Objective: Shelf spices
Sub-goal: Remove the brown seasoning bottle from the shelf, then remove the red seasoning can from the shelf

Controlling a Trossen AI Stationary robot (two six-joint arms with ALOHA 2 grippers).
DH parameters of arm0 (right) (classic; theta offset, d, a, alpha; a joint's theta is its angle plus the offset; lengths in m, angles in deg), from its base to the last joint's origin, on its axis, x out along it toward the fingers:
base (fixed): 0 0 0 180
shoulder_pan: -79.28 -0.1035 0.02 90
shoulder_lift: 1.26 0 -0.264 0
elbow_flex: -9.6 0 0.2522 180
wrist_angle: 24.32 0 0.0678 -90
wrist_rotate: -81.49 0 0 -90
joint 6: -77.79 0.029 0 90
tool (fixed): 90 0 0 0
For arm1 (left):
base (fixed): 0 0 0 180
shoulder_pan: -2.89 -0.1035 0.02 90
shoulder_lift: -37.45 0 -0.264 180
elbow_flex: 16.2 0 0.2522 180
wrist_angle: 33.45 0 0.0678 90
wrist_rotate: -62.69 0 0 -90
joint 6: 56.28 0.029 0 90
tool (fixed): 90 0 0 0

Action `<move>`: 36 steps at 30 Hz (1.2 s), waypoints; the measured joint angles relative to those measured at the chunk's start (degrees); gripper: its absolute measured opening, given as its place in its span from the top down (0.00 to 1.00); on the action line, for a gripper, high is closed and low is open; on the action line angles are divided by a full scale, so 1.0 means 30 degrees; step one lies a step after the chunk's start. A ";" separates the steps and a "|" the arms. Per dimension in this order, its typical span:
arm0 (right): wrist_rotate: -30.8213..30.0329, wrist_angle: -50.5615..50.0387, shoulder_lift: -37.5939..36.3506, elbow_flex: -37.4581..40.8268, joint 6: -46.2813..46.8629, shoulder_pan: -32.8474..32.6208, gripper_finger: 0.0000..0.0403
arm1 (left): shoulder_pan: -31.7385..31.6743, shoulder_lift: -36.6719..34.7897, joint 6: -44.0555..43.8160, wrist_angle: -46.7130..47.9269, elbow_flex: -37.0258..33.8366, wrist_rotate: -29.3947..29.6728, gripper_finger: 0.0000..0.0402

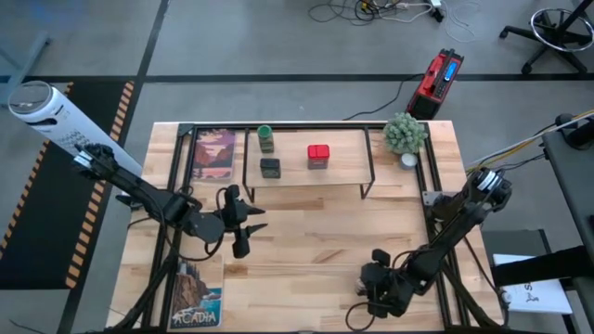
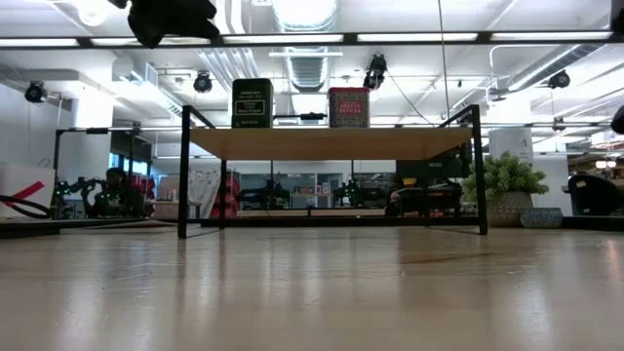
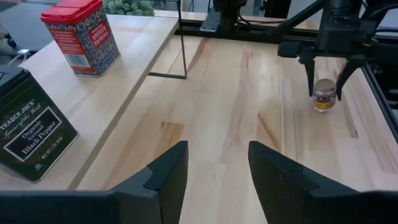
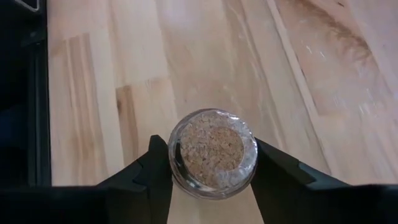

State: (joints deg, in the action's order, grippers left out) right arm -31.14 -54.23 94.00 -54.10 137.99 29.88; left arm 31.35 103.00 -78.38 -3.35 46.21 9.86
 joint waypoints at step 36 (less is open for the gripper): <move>-0.7997 -1.3773 -0.3573 -0.8316 -0.6820 0.2676 0.30 | -0.0084 -0.0136 0.1139 0.0013 0.0363 0.0942 0.61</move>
State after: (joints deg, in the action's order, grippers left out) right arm -55.13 -95.55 83.29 -79.05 117.53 37.90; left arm 31.10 102.59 -74.96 -3.31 47.30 12.68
